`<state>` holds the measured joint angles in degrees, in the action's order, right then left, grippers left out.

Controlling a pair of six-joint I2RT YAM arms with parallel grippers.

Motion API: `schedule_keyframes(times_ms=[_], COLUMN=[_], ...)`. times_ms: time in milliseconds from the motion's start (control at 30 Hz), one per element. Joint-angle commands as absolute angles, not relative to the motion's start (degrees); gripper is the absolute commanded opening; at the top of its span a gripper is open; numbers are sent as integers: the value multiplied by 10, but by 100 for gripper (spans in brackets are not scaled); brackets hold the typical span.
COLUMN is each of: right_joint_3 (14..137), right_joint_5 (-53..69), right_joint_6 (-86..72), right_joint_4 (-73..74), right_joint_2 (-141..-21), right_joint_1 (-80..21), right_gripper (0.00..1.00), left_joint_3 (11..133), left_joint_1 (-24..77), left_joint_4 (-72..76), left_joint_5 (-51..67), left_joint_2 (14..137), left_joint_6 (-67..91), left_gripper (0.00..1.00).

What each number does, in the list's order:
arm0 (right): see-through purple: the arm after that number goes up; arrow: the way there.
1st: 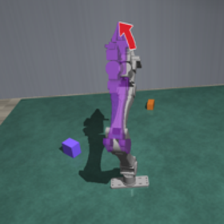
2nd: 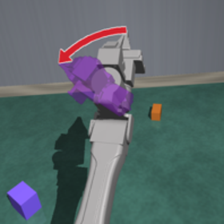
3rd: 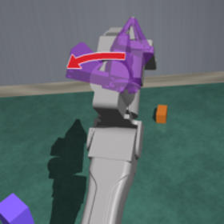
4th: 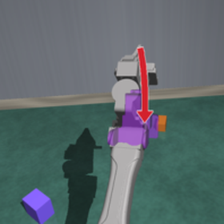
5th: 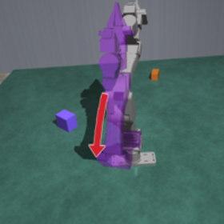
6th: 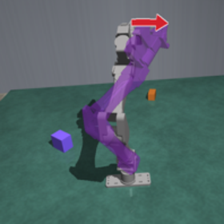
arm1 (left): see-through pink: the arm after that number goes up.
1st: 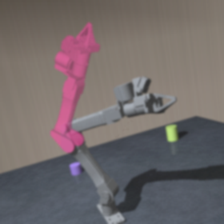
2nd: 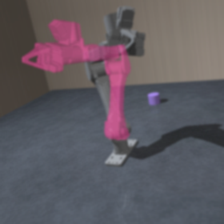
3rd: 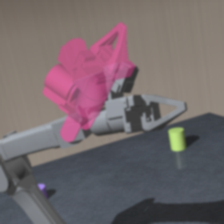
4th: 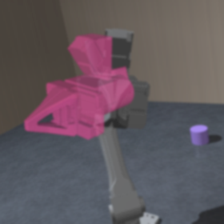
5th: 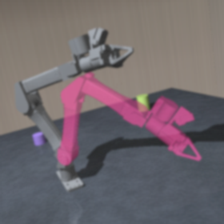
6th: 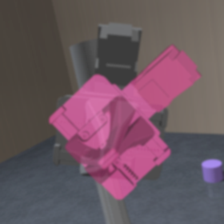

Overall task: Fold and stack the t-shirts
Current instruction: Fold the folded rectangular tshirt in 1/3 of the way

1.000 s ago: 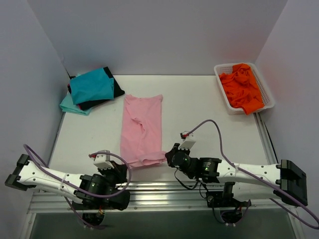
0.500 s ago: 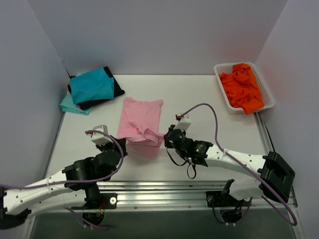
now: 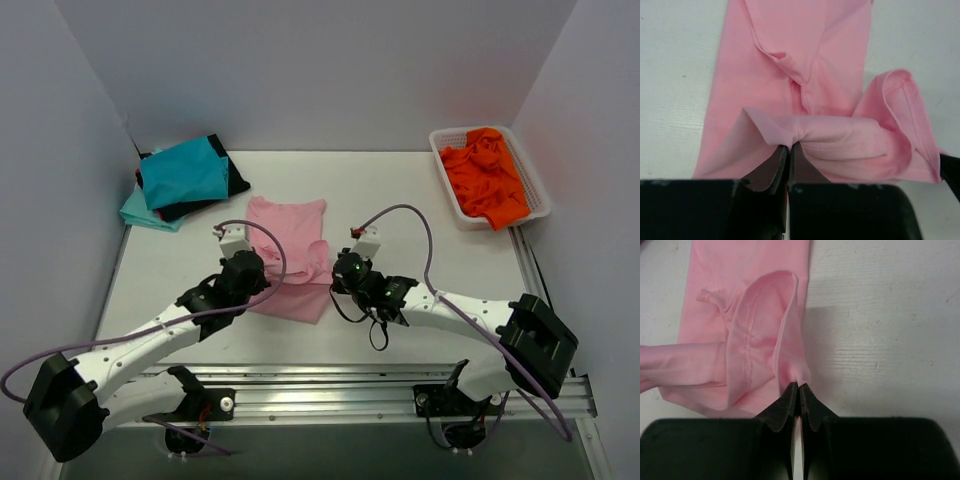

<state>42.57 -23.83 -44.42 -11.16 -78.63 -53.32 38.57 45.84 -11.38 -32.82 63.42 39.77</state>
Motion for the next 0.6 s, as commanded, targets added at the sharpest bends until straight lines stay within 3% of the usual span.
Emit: schedule_keyframes(times_ms=[0, 233, 567], right_joint_3=[464, 517, 622], right_joint_5=[-229, -196, -149], right_joint_6=[-428, -416, -403], right_joint_4=[-133, -152, -156], right_joint_2=[-807, -876, -1003], right_joint_1=[-522, -484, -442], right_gripper=[0, 0, 0], left_joint_3=[382, 359, 366], left_joint_1=[415, 319, 229], left_joint_4=[-86, -94, 43], left_joint_5=[-315, -292, -165], left_joint_2=[556, 505, 666], left_joint_6=[396, 414, 412], left_gripper=[2, 2, 2])
